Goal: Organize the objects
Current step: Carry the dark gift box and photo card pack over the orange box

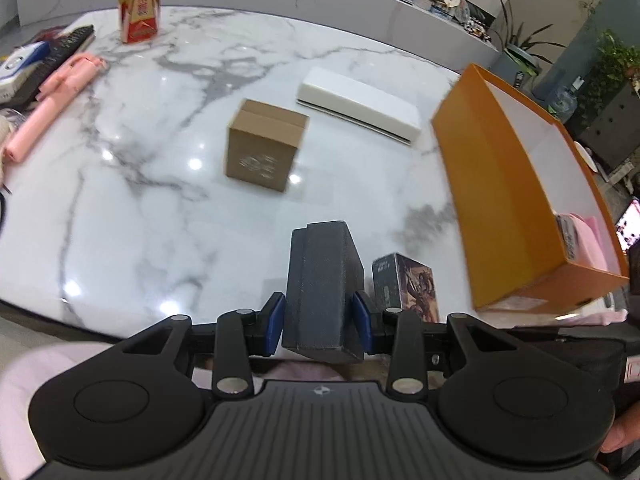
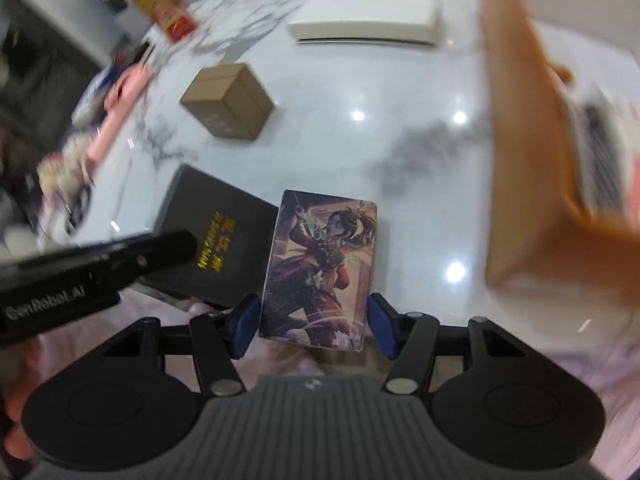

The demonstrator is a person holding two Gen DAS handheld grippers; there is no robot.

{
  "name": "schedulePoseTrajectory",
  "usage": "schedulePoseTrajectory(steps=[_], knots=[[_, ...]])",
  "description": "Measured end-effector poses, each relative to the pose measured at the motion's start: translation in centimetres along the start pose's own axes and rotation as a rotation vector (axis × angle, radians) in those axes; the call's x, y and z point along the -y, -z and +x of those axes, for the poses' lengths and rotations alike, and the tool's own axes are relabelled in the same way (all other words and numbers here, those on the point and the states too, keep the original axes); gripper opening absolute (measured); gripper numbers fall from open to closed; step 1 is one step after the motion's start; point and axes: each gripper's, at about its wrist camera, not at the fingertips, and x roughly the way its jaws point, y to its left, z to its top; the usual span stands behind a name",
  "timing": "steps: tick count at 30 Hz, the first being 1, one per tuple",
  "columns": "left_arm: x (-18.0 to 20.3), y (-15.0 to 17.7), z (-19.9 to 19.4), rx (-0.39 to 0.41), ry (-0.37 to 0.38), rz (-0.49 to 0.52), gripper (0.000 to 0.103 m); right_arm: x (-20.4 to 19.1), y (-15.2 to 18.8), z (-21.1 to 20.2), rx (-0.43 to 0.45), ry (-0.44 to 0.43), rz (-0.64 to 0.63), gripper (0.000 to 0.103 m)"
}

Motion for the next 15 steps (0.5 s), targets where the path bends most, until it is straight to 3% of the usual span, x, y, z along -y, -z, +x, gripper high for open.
schedulePoseTrajectory(steps=[5,12,15], knots=[[2.2,1.0,0.5,-0.007,0.045,0.003,0.042,4.2,1.2,-0.7,0.004,-0.165,0.238,0.061],[4.1,2.0,1.5,-0.062,0.165,-0.081,0.039,7.6,2.1,-1.8,0.058,-0.199,0.345,0.061],[5.0,2.5,2.2,-0.081,0.204,-0.102,0.039,10.0,2.6,-1.6,0.053,-0.261,0.436,0.062]])
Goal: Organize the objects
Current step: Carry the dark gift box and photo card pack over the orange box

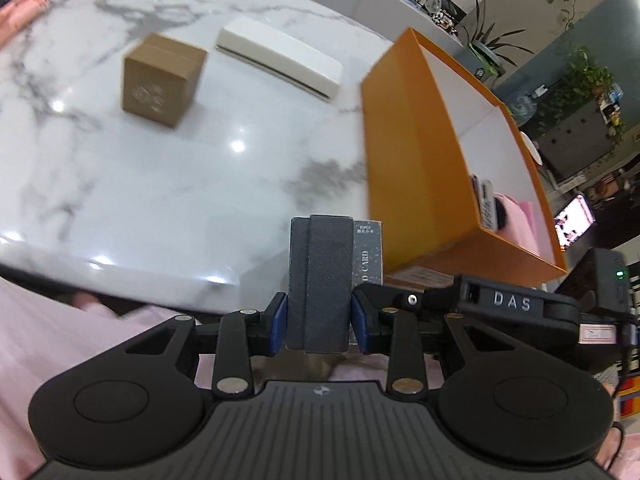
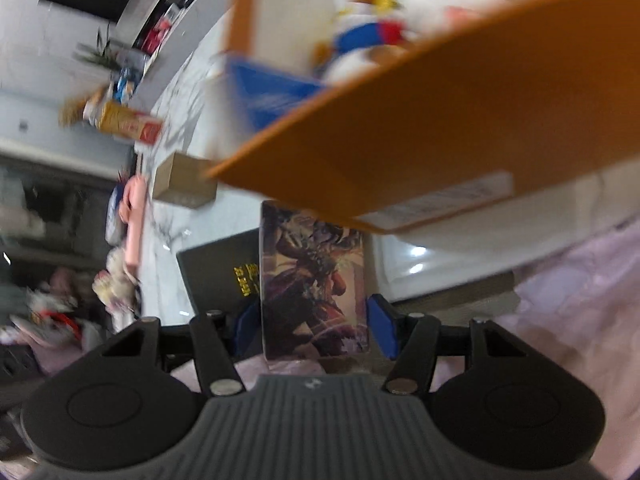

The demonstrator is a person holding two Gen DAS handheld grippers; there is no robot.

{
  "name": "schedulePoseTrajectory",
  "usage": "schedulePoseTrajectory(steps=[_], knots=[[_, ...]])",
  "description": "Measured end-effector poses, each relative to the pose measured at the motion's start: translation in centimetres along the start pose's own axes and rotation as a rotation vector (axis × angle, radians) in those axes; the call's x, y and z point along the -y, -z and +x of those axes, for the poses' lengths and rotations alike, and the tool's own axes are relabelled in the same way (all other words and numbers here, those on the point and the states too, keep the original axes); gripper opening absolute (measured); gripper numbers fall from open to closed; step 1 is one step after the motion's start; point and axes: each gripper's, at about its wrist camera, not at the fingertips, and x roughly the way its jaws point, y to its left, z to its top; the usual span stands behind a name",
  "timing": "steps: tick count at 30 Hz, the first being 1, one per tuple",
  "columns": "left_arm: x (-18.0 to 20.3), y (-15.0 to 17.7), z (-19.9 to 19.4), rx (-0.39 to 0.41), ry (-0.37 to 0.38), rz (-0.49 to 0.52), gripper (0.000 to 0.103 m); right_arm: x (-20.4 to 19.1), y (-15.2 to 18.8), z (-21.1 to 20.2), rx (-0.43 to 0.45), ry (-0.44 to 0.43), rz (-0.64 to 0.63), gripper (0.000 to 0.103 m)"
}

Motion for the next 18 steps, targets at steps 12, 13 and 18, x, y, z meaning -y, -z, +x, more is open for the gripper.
schedulePoseTrajectory(steps=[12,13,18], knots=[[3.9,0.7,1.0,-0.002,-0.079,0.097,0.038,-0.4,0.2,-1.7,0.043,0.058,-0.080,0.052],[3.9,0.8,1.0,0.001,-0.083,0.097,0.038,-0.7,0.2,-1.7,0.044,0.055,-0.096,0.046],[4.8,1.2,0.8,0.018,-0.138,0.143,0.038,-2.0,0.8,-1.8,0.068,0.091,-0.168,0.041]])
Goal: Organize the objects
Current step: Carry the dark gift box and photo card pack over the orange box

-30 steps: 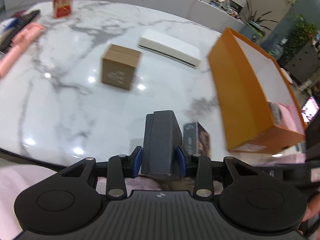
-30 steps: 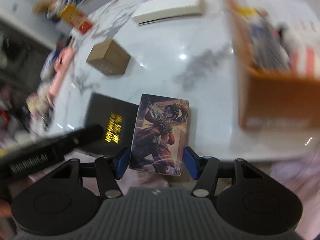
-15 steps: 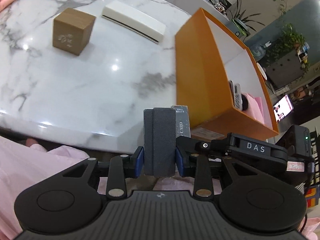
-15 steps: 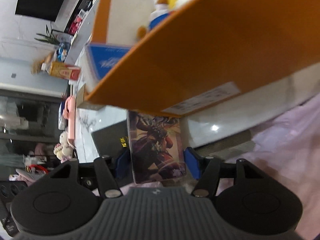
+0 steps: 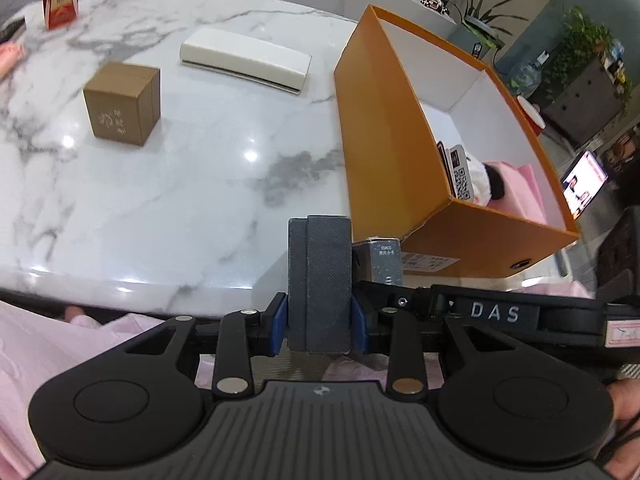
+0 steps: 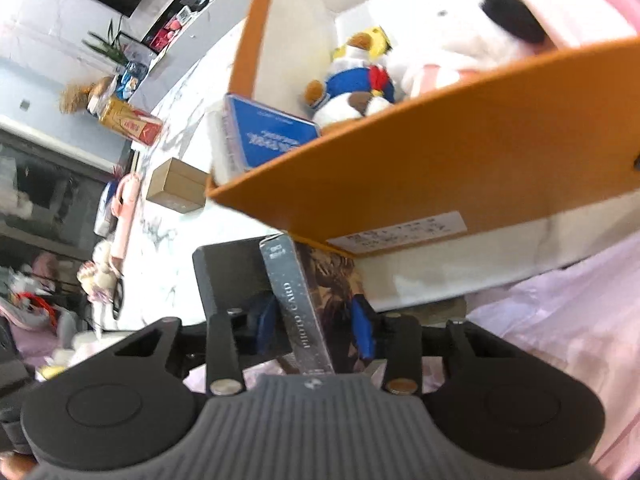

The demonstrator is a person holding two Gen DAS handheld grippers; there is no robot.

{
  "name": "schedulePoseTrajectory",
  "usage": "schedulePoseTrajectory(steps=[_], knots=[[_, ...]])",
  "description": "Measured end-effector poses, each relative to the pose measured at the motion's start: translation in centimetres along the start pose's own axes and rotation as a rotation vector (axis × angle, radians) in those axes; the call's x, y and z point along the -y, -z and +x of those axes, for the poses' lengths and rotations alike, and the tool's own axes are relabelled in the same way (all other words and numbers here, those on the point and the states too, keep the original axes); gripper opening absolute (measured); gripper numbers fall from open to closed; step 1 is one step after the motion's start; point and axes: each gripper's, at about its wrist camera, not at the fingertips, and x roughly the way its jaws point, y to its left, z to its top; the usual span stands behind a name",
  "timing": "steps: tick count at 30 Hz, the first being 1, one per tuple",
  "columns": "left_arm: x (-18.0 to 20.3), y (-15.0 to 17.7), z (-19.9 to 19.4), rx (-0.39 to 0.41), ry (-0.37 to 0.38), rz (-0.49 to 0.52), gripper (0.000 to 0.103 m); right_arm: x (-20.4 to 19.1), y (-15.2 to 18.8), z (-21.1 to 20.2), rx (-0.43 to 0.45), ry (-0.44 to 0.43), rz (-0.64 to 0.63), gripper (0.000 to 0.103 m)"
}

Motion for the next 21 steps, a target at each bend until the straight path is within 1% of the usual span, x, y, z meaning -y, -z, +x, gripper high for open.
schedulePoseTrajectory(steps=[4,7,8,10,12,14,16,19,21], knots=[[0.1,0.0,-0.3,0.011,-0.052,0.022,0.038,-1.7,0.3,-0.4,0.048,0.107,-0.108,0.039],[-0.2,-0.1,-0.4,0.016,-0.066,0.024,0.038,-3.1,0.5,0.2,0.066,0.177,-0.193,0.036],[-0.4,-0.1,-0.5,0.015,-0.067,0.019,0.038,-3.4,0.6,0.5,0.069,0.188,-0.205,0.036],[-0.8,-0.1,-0.9,0.022,-0.069,0.011,0.038,-3.7,0.7,0.5,0.071,0.185,-0.212,0.030],[-1.1,-0.2,-1.7,0.033,-0.053,0.002,0.038,-4.2,0.9,0.3,0.070,0.172,-0.236,0.024],[-1.0,-0.5,-3.0,0.050,-0.031,-0.003,0.038,-4.4,1.2,-0.4,0.063,0.142,-0.246,0.024],[-0.6,-1.0,-4.5,0.070,-0.018,0.004,0.038,-4.7,1.5,-1.7,0.077,0.117,-0.261,0.024],[0.3,-2.2,-6.9,0.103,0.023,0.022,0.038,-5.4,1.4,-4.4,0.110,0.074,-0.285,0.024],[1.4,-3.4,-8.3,0.130,0.048,0.056,0.038,-5.8,0.7,-6.5,0.132,0.038,-0.296,0.024]])
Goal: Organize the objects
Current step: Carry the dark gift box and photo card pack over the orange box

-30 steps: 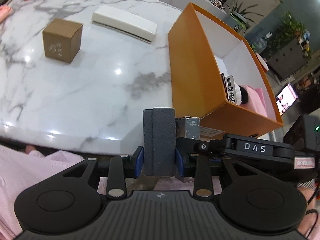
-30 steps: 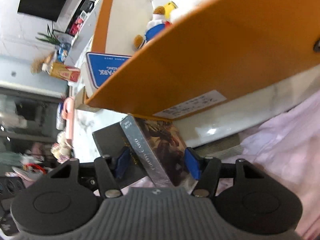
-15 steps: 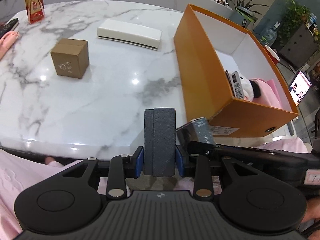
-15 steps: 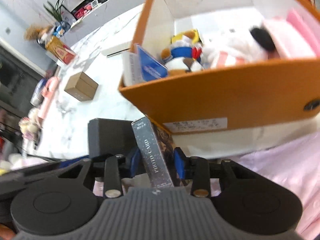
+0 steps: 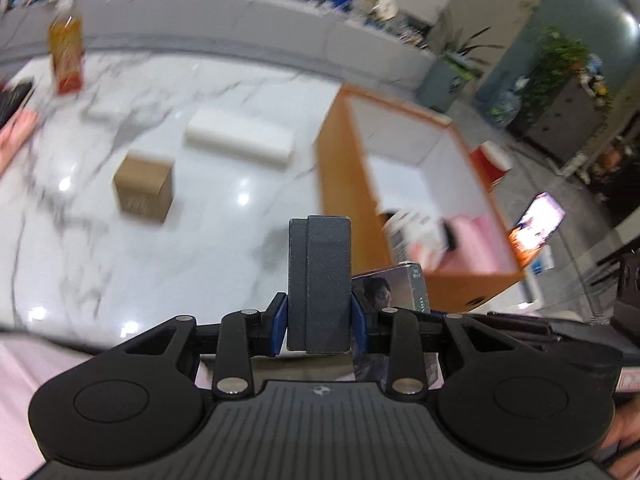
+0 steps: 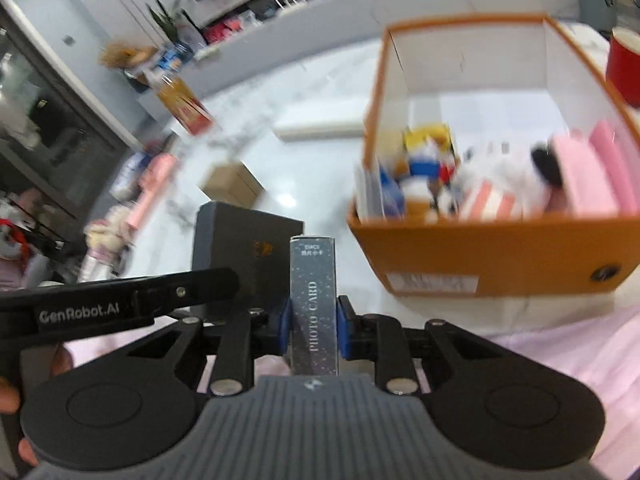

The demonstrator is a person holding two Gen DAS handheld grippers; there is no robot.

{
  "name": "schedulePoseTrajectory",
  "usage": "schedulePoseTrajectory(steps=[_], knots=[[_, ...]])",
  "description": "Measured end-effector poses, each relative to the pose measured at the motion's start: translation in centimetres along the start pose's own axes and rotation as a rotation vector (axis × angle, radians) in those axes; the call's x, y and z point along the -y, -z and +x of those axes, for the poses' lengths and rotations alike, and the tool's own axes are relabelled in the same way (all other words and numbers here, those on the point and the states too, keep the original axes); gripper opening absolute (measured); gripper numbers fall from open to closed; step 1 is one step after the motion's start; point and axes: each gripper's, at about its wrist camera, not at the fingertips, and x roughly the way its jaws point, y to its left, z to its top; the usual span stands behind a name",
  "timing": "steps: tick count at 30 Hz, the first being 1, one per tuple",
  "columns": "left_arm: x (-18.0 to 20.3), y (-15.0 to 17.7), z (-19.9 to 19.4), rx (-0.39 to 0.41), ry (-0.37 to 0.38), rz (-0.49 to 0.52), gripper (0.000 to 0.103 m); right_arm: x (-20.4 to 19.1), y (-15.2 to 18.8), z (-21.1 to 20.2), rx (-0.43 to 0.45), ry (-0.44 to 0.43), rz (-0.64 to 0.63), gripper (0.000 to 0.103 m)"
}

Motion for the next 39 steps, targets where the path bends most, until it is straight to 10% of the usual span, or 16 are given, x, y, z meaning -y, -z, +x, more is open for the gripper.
schedulePoseTrajectory(steps=[8,18,27,39], knots=[[5.8,-6.9,-0.1,0.068,0.101,0.134,0.038,2.2,-6.6,-6.5,0.108,0.021,-0.010,0.024],[10.7,-13.0,11.0,-0.022,0.118,0.166,0.038,9.7,-14.8,-5.9,0.103,0.202,0.032,0.024],[10.3,-14.4,21.3,-0.158,0.127,0.057,0.038,14.7,-17.4,1.1,0.002,0.365,-0.048,0.024],[8.8,-13.4,25.6,-0.224,0.139,-0.042,0.038,14.4,-17.8,3.8,-0.061,0.520,-0.172,0.024]])
